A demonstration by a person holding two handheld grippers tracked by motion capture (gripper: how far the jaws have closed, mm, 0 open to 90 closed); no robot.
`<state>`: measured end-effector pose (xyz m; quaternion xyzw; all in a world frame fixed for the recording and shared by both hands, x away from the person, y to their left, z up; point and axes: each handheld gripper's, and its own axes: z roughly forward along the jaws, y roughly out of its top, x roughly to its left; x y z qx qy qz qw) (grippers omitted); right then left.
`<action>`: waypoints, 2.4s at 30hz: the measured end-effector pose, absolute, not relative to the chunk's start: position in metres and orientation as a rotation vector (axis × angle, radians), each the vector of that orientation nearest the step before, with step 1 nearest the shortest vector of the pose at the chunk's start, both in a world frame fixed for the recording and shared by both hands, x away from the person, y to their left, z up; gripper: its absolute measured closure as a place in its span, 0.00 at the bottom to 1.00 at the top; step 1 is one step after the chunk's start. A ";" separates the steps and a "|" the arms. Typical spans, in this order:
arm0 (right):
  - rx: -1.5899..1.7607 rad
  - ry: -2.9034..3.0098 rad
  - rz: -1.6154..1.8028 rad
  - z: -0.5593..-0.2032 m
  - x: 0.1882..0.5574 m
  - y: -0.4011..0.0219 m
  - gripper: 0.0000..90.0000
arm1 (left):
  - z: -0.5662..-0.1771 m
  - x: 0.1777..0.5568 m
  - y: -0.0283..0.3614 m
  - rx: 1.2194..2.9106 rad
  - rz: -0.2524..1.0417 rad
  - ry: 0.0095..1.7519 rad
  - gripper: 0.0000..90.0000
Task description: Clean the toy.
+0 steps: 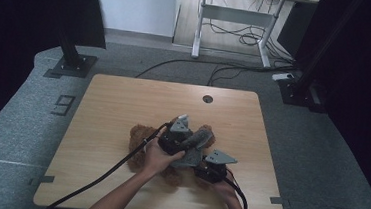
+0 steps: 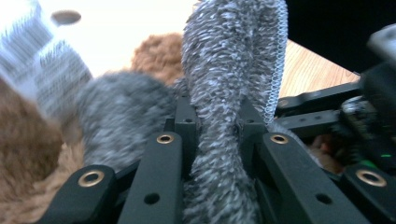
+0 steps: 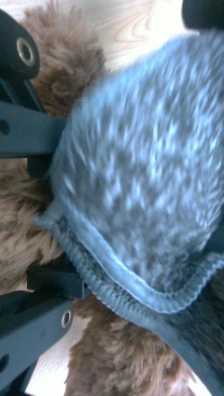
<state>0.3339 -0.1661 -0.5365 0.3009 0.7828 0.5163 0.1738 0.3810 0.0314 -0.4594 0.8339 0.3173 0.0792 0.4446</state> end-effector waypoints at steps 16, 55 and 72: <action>0.861 2.242 1.438 -0.536 0.329 -0.165 0.66 | -0.463 0.392 0.127 1.957 0.332 0.973 0.85; 0.925 2.252 1.439 -0.540 0.329 -0.165 0.68 | -0.478 0.340 0.077 2.029 0.298 0.701 0.86; 0.916 2.262 1.453 -0.540 0.329 -0.165 0.68 | -0.459 0.353 0.097 1.965 0.325 0.774 0.86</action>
